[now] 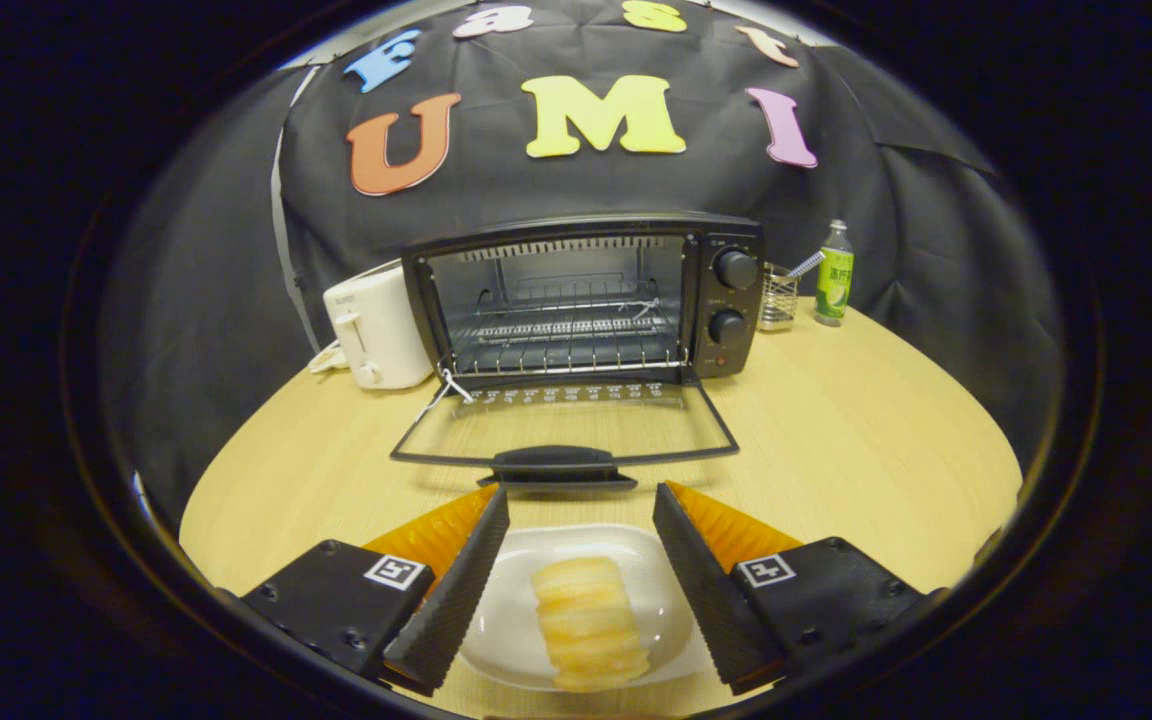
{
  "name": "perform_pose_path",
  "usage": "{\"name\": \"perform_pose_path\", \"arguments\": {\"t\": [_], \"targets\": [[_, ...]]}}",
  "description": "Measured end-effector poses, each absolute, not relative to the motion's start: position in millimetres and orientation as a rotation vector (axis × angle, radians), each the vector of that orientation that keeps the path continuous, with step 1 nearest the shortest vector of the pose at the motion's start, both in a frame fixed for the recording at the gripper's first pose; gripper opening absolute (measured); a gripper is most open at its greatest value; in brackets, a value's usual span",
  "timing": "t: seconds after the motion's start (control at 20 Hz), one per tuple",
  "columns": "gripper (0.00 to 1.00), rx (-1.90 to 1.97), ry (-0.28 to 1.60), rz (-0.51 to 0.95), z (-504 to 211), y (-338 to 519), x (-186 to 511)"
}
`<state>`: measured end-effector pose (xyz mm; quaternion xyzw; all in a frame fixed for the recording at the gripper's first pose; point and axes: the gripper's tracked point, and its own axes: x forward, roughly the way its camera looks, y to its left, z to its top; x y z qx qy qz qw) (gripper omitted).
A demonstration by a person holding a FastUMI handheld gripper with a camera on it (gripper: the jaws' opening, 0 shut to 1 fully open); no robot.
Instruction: Open the toaster oven, put the food inside, and close the toaster oven door.
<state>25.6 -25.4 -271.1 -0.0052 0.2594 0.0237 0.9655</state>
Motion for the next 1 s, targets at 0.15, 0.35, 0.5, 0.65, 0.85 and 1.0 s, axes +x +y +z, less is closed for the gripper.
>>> {"name": "perform_pose_path", "arguments": {"t": [0.15,0.35,0.5,0.65,0.85,1.0], "targets": [[0.97,-0.008,0.532,0.063,-279.7,-28.3,1.0],[0.95,-0.057,0.579,0.075,-305.8,-35.1,-27.6],[0.95,-0.075,0.605,0.111,-325.8,-30.1,-37.6],[0.95,-0.107,0.582,0.119,-325.2,-31.7,-35.3],[0.92,-0.107,0.607,0.106,-331.1,-33.9,-32.8],[0.83,-0.109,0.626,0.121,-333.8,-31.3,-31.2]]}}
